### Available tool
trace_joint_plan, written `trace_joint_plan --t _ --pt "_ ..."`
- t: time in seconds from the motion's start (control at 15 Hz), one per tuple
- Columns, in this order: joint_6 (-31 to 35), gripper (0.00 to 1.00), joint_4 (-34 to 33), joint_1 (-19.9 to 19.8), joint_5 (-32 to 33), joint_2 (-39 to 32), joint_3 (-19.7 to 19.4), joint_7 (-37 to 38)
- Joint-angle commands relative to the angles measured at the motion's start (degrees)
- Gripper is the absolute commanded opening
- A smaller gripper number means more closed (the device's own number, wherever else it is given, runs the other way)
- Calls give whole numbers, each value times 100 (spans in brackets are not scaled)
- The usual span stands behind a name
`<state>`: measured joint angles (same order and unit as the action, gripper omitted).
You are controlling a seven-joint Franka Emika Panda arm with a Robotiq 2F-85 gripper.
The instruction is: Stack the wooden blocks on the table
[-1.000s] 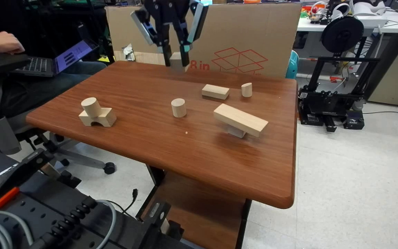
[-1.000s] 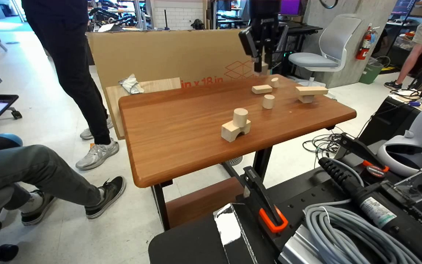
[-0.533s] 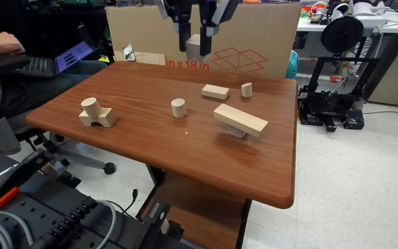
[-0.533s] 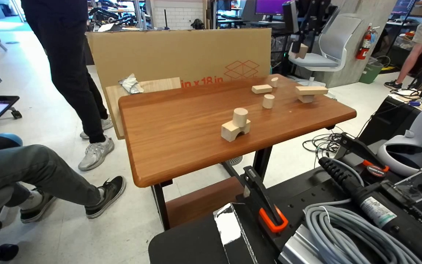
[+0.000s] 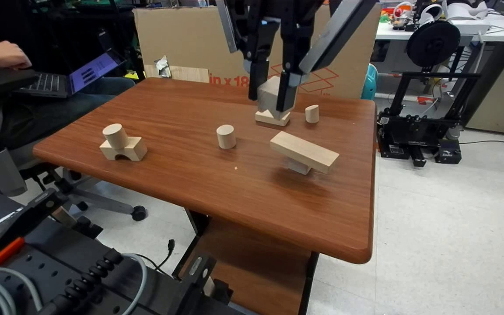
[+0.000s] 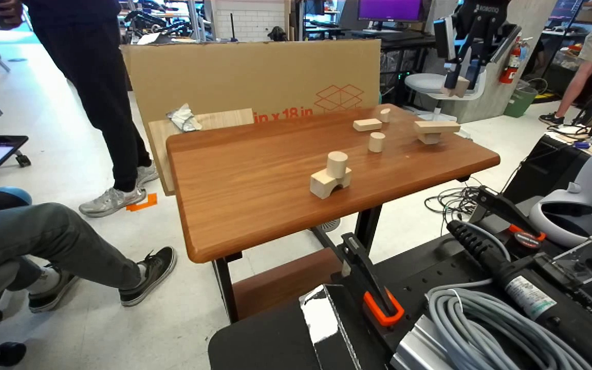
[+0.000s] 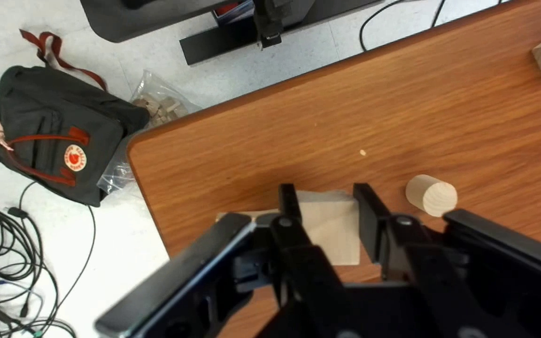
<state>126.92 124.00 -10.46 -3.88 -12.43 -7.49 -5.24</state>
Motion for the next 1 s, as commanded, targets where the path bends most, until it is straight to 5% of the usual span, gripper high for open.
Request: trace_joint_plan --t 0.0,0.93 --pt "-146 8 -110 -51 -123 -144 -82 174" --pt "-85 8 -554 -220 -159 -669 -215 341"
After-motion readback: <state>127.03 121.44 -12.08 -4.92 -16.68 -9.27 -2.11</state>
